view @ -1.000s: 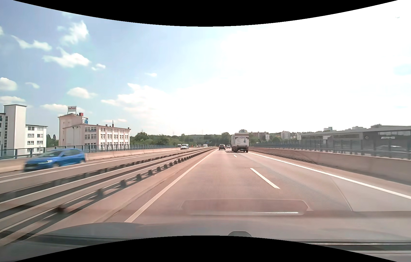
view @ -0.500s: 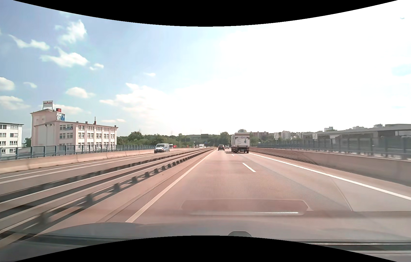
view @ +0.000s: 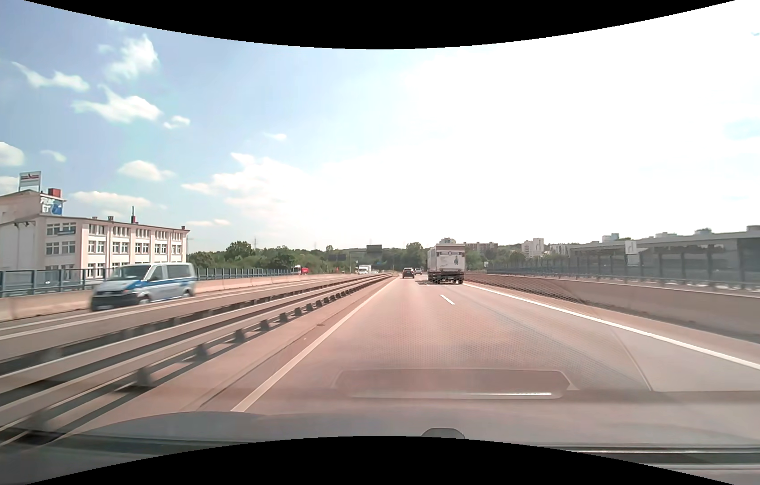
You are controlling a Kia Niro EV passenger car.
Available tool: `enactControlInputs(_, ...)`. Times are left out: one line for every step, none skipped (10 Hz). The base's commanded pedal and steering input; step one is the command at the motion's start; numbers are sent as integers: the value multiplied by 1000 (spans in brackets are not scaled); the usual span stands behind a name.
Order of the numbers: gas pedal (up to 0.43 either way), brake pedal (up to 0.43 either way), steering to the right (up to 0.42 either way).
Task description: Follow the waypoints while adhering to traffic rules and regulations
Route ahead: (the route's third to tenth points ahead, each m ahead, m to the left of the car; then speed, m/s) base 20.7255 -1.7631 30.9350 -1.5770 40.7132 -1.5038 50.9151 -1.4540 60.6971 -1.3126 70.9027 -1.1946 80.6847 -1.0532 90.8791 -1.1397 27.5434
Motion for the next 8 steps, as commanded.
enactControlInputs(130,0,-5)
enactControlInputs(130,0,-5)
enactControlInputs(130,0,-4)
enactControlInputs(130,0,-4)
enactControlInputs(130,0,-4)
enactControlInputs(130,0,-4)
enactControlInputs(130,0,-4)
enactControlInputs(130,0,-4)
